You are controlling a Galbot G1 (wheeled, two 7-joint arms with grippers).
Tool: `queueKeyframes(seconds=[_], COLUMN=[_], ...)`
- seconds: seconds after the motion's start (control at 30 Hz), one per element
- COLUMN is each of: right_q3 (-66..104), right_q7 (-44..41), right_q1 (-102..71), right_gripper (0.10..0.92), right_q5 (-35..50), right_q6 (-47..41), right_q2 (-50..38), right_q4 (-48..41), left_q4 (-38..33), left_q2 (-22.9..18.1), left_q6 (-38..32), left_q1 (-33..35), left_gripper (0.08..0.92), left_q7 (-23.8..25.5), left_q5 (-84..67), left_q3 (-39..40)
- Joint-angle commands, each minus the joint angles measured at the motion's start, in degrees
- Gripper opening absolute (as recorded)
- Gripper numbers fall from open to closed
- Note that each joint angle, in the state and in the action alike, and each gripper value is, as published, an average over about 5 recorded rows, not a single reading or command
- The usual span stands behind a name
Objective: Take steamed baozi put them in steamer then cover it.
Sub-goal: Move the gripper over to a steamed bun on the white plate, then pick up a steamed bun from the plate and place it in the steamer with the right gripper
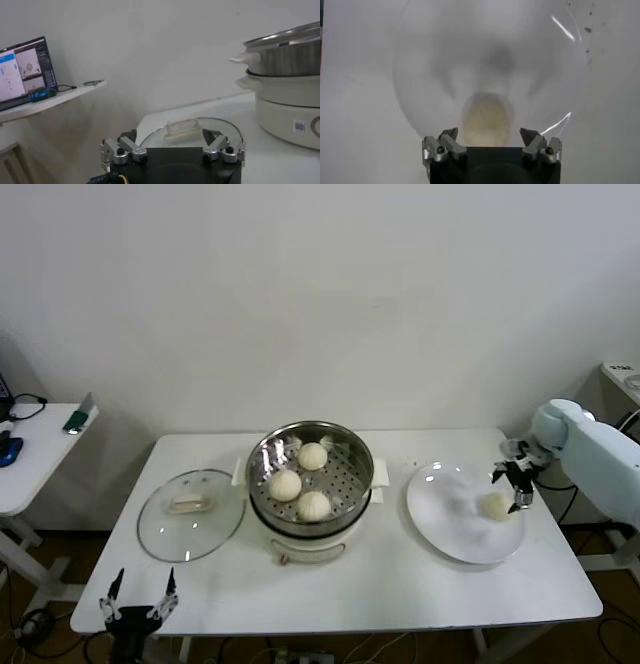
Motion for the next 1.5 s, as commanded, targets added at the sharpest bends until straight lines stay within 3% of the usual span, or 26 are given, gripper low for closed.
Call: queueKeyframes(seconds=[0.03, 0.67, 1.13, 1.3, 1.5], right_q3=[6.38, 8.16, 8.23, 2.41, -14.15], right_q7=[-0.29, 0.21, 0.38, 0.30, 0.45], right_q1=[-3.94, -2.90, -1.20, 2.67, 15.12], right_gripper=[0.823, 0.822, 0.707, 0.697, 0.698], right_q5=[-6.00, -9.52, -9.61, -2.10, 20.88], right_q6=[1.14, 2.98, 3.91, 2.55, -3.94], right_q2=[3.79, 8.44, 9.01, 8.32, 8.44], right_q4=[-8.14, -12.50, -13.59, -11.26, -5.48], left_q4=[0.18, 0.98, 0.85, 0.46, -0.55], left_q2=[-0.11, 0.13, -0.10, -0.15, -0.27], left_q6=[-0.06, -0.43, -1.16, -1.45, -1.55], left_q1=[0.05, -0.22, 0.35, 0.68, 1.43], left_gripper=[0.823, 0.823, 0.823, 0.823, 0.823], left_q7=[-0.02, 0.07, 0.18, 0.32, 0.55], left_q5=[0.30, 0.62, 0.51, 0.39, 0.48], left_q3=[-0.06, 0.20, 0.17, 0.28, 0.59])
